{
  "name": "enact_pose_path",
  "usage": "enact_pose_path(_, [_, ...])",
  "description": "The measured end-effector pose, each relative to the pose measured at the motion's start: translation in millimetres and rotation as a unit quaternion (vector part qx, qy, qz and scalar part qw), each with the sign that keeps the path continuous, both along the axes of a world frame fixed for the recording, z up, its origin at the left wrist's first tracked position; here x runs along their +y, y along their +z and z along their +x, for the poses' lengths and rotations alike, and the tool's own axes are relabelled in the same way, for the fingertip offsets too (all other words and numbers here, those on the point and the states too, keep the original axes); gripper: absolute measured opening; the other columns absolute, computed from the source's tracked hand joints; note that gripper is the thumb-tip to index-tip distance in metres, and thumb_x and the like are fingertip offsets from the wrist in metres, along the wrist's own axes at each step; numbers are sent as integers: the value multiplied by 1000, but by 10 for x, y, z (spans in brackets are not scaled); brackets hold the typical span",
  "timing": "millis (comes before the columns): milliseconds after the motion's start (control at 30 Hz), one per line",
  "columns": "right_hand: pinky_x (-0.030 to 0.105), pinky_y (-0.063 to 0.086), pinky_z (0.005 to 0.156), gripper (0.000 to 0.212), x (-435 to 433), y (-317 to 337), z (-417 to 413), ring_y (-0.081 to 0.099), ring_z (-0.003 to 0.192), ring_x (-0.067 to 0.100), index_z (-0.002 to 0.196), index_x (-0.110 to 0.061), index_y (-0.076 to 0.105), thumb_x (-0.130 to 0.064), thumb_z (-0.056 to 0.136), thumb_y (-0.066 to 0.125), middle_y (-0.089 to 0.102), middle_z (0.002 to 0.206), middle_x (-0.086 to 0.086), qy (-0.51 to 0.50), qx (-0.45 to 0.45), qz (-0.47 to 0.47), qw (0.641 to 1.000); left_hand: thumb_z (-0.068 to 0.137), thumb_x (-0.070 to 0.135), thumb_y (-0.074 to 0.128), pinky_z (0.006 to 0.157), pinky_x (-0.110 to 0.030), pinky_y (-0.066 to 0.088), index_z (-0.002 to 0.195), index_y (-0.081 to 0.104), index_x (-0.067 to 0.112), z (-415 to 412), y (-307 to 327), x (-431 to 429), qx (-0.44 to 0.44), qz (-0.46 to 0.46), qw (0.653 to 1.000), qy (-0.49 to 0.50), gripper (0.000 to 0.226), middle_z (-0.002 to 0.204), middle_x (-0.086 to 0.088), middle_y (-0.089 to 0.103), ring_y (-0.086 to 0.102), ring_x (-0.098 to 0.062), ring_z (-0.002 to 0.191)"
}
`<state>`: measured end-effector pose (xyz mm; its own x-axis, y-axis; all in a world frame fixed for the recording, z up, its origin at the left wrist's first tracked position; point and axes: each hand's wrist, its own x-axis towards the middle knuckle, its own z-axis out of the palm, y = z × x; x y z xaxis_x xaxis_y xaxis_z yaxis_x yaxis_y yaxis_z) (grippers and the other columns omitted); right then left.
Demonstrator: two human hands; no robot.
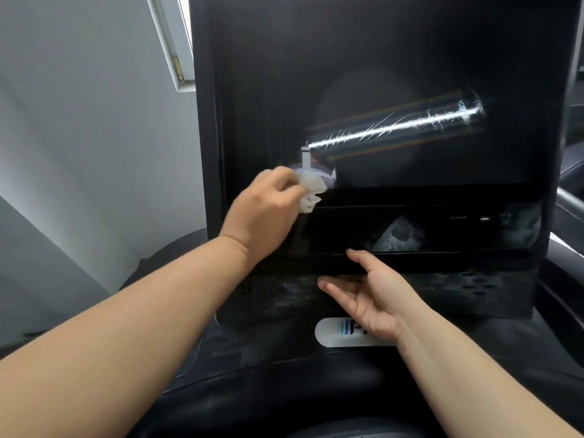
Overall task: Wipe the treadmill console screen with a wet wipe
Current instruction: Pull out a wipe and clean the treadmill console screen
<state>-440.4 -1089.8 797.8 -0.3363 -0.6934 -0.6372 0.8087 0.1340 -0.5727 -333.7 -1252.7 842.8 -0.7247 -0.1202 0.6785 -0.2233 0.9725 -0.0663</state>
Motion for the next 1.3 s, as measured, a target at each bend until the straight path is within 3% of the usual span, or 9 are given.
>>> enact_pose_path(67, [30,58,51,41,-17,-6,1,72,81,36,123,1,53,-26,91,59,64,104,35,-9,-5,-8,1000,81,3,59,59,-41,52,79,68,7,-117,-178,150,-10,-6,999,-33,10,87,-12,63,57,-30,71])
enact_pose_path(200, [33,60,59,46,22,-4,-34,70,89,37,121,1,56,-35,92,56,63,111,32,-3,-9,-26,1000,86,4,55,52,-38,53,91,66,10,51,-522,380,-138,7,985,-102,13,96,-7,60,55,-24,76])
enact_pose_path(333, [27,57,51,58,187,-7,-154,73,78,33,116,1,58,-50,89,53,69,100,29,-25,9,15,1000,93,11,52,58,-39,54,90,69,7,161,-253,70,-88,8,994,-67,18,98,-8,65,56,-25,80])
enact_pose_path(500, [30,60,53,36,490,66,-403,70,79,32,107,2,55,-30,92,57,66,94,25,-148,34,20,988,89,6,58,69,-42,56,101,70,8,250,-200,-55,-79,-50,992,-85,17,104,-10,64,60,-28,83])
enact_pose_path(667, [32,61,60,15,673,102,-563,64,94,31,102,2,54,-9,92,54,58,100,22,-230,59,12,971,86,13,48,53,-38,54,99,66,13,-774,-430,703,-113,12,972,-203,23,101,-2,59,54,-23,87])
enact_pose_path(800, [37,60,73,21,664,67,-573,63,108,33,110,0,60,-12,93,55,62,113,21,-231,75,4,970,74,4,72,44,-31,47,95,70,7,-1171,-361,982,-121,10,975,-184,22,98,-7,61,53,-25,81])
enact_pose_path(900, [37,59,74,19,590,70,-520,66,98,33,108,-3,57,-16,94,53,63,104,22,-253,60,2,966,76,4,72,47,-36,51,96,69,7,-910,-403,790,-140,3,971,-196,21,106,-8,59,50,-26,89])
enact_pose_path(1067, [28,56,51,11,315,20,-176,62,73,23,93,-5,55,-15,93,53,58,86,17,-209,57,34,976,86,3,44,56,-40,55,108,68,10,118,-504,120,-146,-33,978,-143,33,114,-4,45,54,-28,86])
enact_pose_path(1300, [32,54,59,11,-30,113,200,63,82,29,98,-9,52,-19,94,52,56,98,21,-187,33,28,981,79,-5,50,58,-35,57,112,70,16,957,-403,-290,-145,-76,986,-42,43,104,-8,58,56,-26,78])
